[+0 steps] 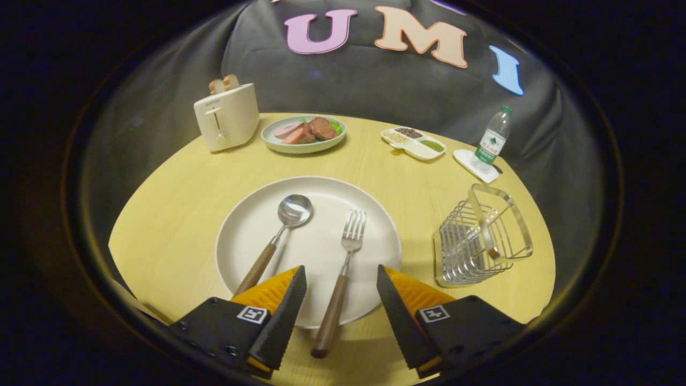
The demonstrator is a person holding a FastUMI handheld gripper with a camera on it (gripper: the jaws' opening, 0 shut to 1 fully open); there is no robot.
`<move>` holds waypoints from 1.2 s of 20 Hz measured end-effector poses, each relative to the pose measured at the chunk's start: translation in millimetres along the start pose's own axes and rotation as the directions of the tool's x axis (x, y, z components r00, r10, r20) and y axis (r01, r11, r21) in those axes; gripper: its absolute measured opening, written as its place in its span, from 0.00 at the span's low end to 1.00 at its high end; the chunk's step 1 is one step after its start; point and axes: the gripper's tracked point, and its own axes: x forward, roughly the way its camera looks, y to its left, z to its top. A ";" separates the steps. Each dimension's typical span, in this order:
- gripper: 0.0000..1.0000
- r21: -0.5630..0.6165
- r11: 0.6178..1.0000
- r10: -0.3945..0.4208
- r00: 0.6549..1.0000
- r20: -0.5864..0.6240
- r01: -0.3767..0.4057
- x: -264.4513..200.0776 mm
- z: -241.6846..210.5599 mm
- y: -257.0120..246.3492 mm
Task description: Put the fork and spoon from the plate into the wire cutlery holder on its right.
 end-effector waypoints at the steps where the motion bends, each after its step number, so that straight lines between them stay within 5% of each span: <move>1: 0.83 -0.001 1.000 0.001 1.000 -0.010 -0.001 1.2 -1.1 1.3; 14: 0.08 0.071 0.997 0.018 0.993 -0.116 -0.010 10.9 -11.7 4.1; 24: 0.08 0.073 0.995 0.071 0.993 -0.093 -0.064 -19.6 23.6 0.3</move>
